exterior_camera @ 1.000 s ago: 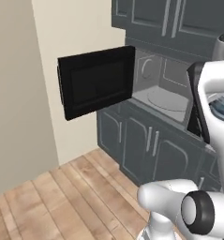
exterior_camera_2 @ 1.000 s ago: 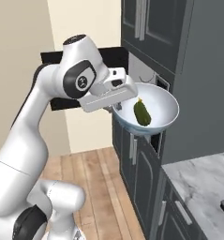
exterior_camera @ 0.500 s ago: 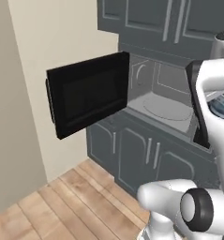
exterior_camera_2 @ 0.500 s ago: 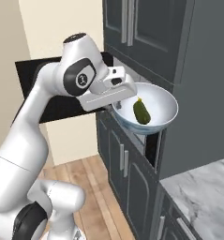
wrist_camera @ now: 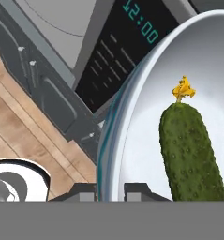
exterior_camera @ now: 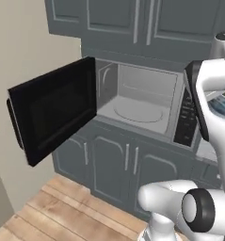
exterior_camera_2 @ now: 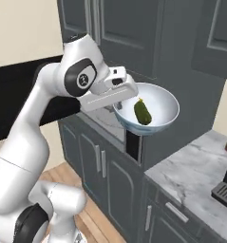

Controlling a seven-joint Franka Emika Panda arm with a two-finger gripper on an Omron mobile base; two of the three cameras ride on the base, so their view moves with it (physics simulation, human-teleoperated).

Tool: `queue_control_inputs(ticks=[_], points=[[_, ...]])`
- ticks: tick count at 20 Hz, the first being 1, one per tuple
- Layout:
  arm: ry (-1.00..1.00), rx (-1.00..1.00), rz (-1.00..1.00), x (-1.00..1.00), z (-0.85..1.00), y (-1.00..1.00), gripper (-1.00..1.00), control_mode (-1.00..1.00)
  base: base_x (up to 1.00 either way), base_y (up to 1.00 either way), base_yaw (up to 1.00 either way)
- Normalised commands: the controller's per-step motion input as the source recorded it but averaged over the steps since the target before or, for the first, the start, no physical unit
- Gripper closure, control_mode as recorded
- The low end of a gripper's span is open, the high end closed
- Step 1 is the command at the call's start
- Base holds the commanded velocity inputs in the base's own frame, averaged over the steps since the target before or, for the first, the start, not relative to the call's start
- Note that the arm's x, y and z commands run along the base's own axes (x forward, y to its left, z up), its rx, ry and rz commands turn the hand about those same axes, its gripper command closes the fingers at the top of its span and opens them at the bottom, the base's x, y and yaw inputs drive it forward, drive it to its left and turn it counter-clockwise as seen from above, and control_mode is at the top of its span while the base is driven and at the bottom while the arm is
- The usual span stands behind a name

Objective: Pick the cucumber from the sink and place it in the bowl. Then pick the bowl and place it in the microwave. Then close the microwave door and press the start button.

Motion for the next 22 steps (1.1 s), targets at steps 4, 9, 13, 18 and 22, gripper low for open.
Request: queue_control_inputs(ticks=[4, 9, 13, 18, 22], points=[[0.0, 0.0, 0.0, 0.0, 0.0, 0.0, 1.0, 1.0, 0.11, 0.66, -0.41], [0.0, 0.0, 0.0, 0.0, 0.0, 0.0, 1.0, 1.0, -0.14, 0.82, -0.36], [0.0, 0.0, 0.0, 0.0, 0.0, 0.0, 1.0, 1.0, -0.11, 0.71, -0.36], [0.0, 0.0, 0.0, 0.0, 0.0, 0.0, 1.0, 1.0, -0.14, 0.12, -0.29], [0.0, 0.0, 0.0, 0.0, 0.0, 0.0, 1.0, 1.0, -0.03, 0.17, -0.31]])
